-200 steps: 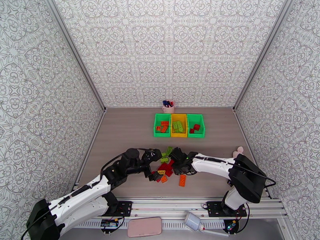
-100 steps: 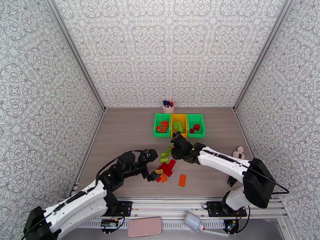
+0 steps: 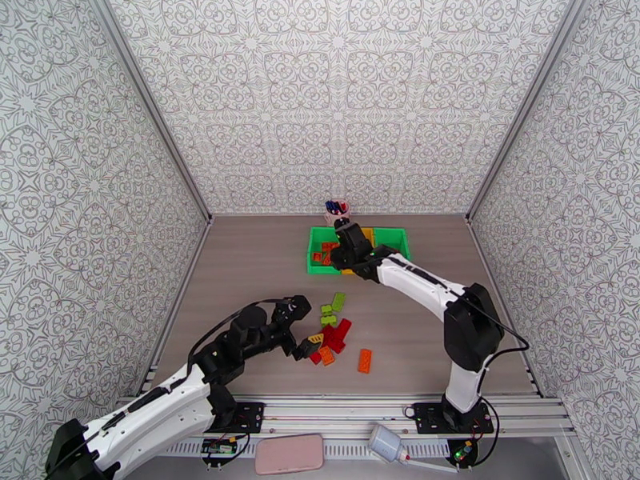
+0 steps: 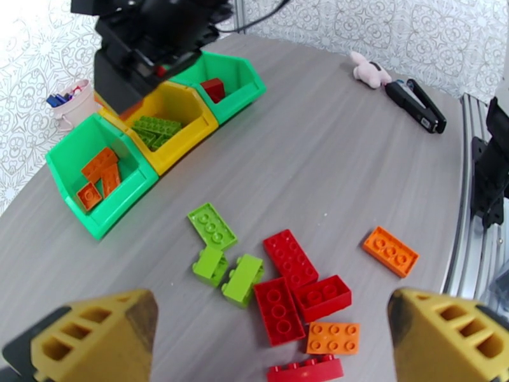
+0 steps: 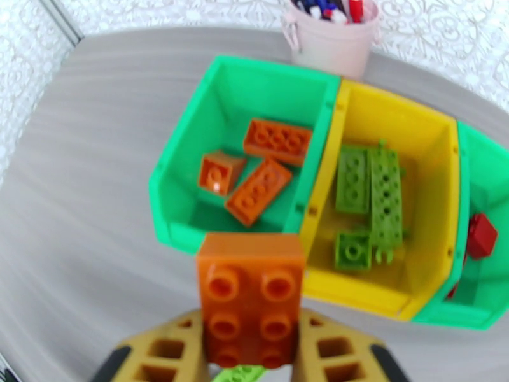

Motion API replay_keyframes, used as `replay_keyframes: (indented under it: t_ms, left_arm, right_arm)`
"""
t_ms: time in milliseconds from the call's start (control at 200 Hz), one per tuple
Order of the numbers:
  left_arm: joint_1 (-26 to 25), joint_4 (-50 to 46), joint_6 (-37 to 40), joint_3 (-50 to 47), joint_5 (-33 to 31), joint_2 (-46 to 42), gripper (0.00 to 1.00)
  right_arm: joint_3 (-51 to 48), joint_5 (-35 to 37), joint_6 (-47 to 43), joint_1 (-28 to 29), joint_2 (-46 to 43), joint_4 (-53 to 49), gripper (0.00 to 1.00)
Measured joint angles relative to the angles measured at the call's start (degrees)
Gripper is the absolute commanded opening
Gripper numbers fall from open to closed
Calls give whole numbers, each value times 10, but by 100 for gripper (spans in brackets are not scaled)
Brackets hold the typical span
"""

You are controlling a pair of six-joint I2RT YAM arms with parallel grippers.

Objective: Sort the legos into containers by color

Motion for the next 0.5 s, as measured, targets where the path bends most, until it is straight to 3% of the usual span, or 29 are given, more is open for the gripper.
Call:
replay_keyframes:
  t_ms: [495]
  left_arm:
    - [3, 0, -2, -1, -4, 0, 100]
  right_arm:
    - [200, -23, -13, -25, 178, -20, 19]
